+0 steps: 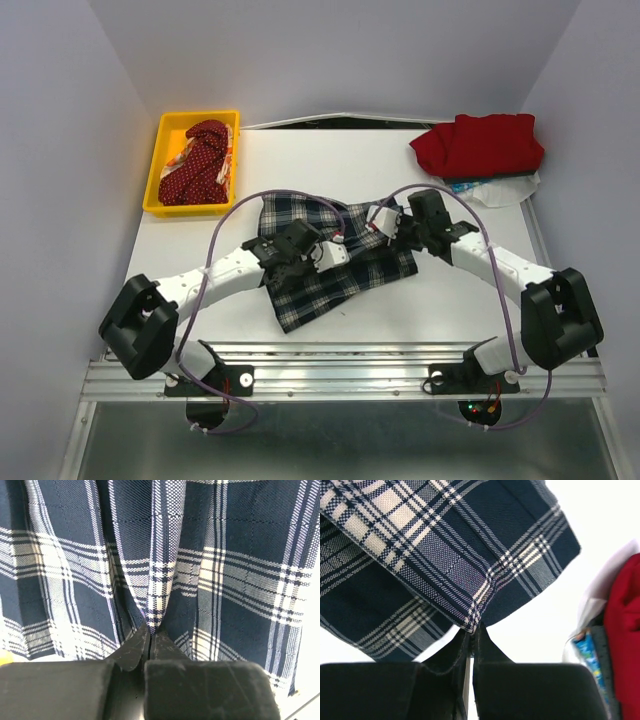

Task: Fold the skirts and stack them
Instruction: Fold the skirt

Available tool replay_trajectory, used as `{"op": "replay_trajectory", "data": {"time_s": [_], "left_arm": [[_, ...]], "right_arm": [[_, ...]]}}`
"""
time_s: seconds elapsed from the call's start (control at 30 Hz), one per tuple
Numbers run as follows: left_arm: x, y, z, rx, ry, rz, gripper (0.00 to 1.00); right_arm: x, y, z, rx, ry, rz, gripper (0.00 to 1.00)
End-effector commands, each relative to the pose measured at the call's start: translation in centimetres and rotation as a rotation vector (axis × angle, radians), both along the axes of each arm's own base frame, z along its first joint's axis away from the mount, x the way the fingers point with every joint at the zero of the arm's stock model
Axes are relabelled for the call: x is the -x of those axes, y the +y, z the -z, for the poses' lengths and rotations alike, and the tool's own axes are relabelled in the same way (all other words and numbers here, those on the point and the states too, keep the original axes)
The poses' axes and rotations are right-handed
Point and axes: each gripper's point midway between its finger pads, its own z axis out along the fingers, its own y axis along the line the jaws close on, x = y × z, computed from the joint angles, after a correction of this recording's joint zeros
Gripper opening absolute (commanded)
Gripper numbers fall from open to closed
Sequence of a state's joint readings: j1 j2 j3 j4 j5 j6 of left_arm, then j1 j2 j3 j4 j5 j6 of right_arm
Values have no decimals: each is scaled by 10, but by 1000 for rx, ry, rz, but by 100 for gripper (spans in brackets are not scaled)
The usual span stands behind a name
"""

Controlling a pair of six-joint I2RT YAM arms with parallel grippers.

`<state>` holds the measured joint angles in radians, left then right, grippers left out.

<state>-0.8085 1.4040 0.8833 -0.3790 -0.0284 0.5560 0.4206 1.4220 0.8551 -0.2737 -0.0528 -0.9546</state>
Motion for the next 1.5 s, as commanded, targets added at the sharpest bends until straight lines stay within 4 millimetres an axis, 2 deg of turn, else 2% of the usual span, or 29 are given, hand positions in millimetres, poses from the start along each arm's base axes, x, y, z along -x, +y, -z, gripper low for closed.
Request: {"op": "replay_trajectory", "data": {"time_s": [0.0, 0.1, 0.13, 0.27, 0.3, 0.33, 0.43, 0.47, 0.57, 0.6, 0.63, 0.73, 0.8, 0.83, 0.87, 0.9, 0.93, 0.97, 1.03, 1.07, 1.1, 1.13, 1.17, 1.23, 1.27, 1.3, 1.4, 1.43, 1.47], "left_arm": [[-14, 12, -51, 23, -65, -18, 0], [-12, 5, -83, 71, -73, 30, 0], [-3, 9, -88, 60, -45, 56, 0], [24, 8, -114, 72, 36, 148, 0], [25, 6, -119, 85, 32, 162, 0], [37, 9, -117, 65, 70, 188, 0], [63, 9, -102, 45, 154, 257, 0], [73, 12, -86, 27, 198, 267, 0], [92, 12, -60, 1, 256, 308, 0], [102, 18, -40, -28, 294, 316, 0], [102, 13, -31, -27, 283, 333, 0], [110, 20, 14, -89, 330, 336, 0], [108, 21, 33, -103, 331, 315, 0], [106, 21, 39, -113, 342, 292, 8], [101, 18, 42, -109, 323, 278, 21], [101, 18, 43, -112, 327, 271, 25], [98, 13, 41, -92, 309, 269, 31], [96, 11, 39, -78, 300, 264, 46], [90, 4, 26, -40, 260, 266, 56], [87, 2, 18, -32, 236, 270, 66], [80, -5, 2, -2, 201, 275, 71], [81, -4, -14, 21, 178, 282, 78], [79, -8, -29, 49, 152, 286, 94], [72, -16, -71, 135, 67, 282, 99], [69, -19, -84, 161, 42, 271, 99], [63, -25, -105, 207, 9, 244, 99], [44, -32, -128, 254, -54, 136, 98], [39, -38, -126, 269, -35, 85, 98], [32, -39, -125, 278, -36, 45, 94]], "right_arm": [[-26, 16, -64, -63, -133, -15, 1], [-21, 17, -80, -75, -123, -28, 1], [-16, 17, -89, -79, -119, -34, 1], [1, 15, -89, -65, -101, -75, 1], [4, 14, -86, -62, -94, -77, 1], [8, 13, -81, -58, -84, -79, 1], [22, 15, -60, -48, -48, -97, 1], [29, 12, -44, -41, -11, -90, 1], [41, 20, -22, -35, 27, -115, 1], [51, 21, -6, -27, 64, -124, 1], [54, 25, 1, -28, 68, -138, 1], [71, 25, 26, -3, 106, -166, 1], [76, 23, 34, 12, 109, -171, 1], [79, 20, 42, 22, 119, -164, 3], [73, 19, 41, 31, 95, -149, 4], [70, 17, 43, 44, 88, -137, 4], [67, 15, 45, 57, 81, -129, 4], [63, 14, 49, 72, 81, -124, 3], [60, 12, 53, 95, 77, -126, 3], [58, 13, 53, 93, 74, -118, 6], [57, 14, 50, 85, 71, -111, 16], [59, 13, 48, 83, 86, -101, 45], [56, 15, 37, 64, 66, -92, 56], [48, 16, 14, 26, 19, -35, 66], [45, 18, 2, -7, -5, -15, 68], [36, 23, -27, -79, -58, 36, 70], [23, 19, -65, -177, -108, 145, 72], [15, 19, -85, -246, -129, 208, 74], [11, 7, -90, -264, -119, 267, 76]]}}
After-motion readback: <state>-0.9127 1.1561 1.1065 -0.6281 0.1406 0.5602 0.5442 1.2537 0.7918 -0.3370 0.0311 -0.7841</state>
